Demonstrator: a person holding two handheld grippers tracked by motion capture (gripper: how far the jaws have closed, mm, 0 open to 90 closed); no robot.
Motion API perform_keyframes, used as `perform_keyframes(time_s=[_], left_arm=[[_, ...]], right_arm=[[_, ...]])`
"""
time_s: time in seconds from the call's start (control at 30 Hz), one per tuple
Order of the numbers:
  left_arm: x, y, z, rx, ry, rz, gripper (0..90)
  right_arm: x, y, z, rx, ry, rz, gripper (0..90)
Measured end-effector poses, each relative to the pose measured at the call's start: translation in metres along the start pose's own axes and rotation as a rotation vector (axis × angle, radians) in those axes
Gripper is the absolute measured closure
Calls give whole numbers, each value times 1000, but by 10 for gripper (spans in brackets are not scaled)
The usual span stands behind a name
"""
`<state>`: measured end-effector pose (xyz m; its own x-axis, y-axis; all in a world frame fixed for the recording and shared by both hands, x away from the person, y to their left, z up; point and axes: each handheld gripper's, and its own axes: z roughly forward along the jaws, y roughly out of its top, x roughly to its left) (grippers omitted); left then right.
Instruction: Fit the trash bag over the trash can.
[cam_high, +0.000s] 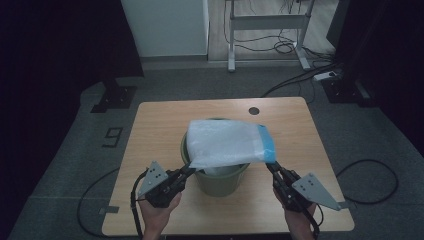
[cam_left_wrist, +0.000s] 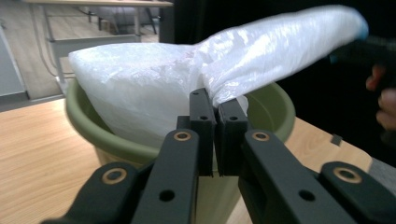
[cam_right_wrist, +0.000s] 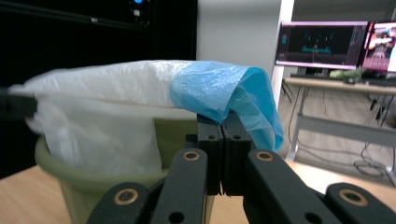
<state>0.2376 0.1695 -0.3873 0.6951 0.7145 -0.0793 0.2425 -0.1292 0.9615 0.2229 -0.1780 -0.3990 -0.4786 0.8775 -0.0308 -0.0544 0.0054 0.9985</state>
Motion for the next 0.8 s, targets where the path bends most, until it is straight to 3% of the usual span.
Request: perform_keyframes(time_s=[0.07, 0.13, 0.3, 0.5, 0.7, 0.8], left_arm=[[-1, 1, -1, -12, 5, 11, 711], [-6, 5, -5, -49, 55, 34, 547], [-13, 16, -10, -44, 39, 79, 381], [-16, 34, -8, -35, 34, 117, 375], [-11, 53, 12, 4, 16, 157, 411], [-9, 58, 20, 20, 3, 172, 481]], right_arm=[[0, 8, 1, -15, 4, -10, 877], [1, 13, 2, -23, 9, -21, 878], [0, 23, 6, -33, 7, -38, 879], [0, 25, 8, -30, 6, -50, 880], [2, 23, 11, -13, 23, -67, 880], [1, 22, 11, -5, 30, -68, 880]])
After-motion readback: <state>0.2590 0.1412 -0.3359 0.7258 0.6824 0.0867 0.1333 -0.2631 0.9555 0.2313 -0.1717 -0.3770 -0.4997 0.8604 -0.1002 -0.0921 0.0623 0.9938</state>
